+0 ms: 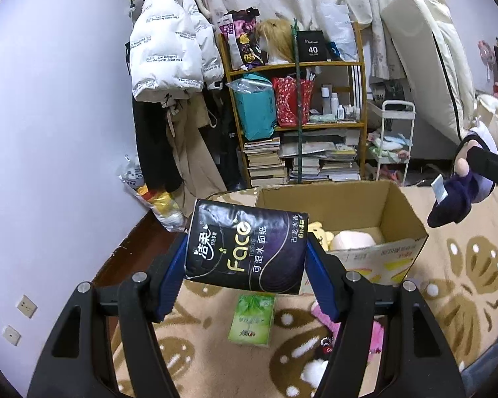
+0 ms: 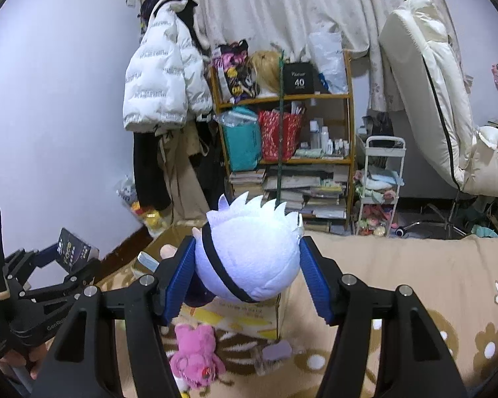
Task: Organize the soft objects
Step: 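Lift the black tissue pack with the left tool while the right tool grasps the white-purple doll, then lower the black tissue pack into the box with the left tool while the right tool lowers the doll in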
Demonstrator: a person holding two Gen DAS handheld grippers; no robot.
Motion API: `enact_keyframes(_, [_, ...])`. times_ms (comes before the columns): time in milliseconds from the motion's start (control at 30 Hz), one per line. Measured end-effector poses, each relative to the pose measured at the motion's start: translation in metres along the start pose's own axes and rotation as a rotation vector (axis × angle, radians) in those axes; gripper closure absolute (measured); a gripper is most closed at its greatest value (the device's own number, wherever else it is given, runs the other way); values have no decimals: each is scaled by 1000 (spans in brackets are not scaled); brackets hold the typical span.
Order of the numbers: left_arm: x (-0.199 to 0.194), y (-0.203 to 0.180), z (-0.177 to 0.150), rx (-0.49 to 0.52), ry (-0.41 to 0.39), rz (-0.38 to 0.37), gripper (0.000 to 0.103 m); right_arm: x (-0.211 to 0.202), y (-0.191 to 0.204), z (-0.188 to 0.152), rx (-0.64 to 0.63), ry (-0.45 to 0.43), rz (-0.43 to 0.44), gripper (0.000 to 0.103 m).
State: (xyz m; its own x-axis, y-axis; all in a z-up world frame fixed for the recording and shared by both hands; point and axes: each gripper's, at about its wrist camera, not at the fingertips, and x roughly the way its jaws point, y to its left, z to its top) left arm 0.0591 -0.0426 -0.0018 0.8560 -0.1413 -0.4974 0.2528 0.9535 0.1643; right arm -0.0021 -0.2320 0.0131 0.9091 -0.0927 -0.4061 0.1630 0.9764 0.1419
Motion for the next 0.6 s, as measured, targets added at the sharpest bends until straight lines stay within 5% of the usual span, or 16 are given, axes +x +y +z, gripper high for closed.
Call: enact_keyframes(600, [11, -4, 43, -43, -42, -103, 36, 17, -13, 8, 63, -43, 16, 37])
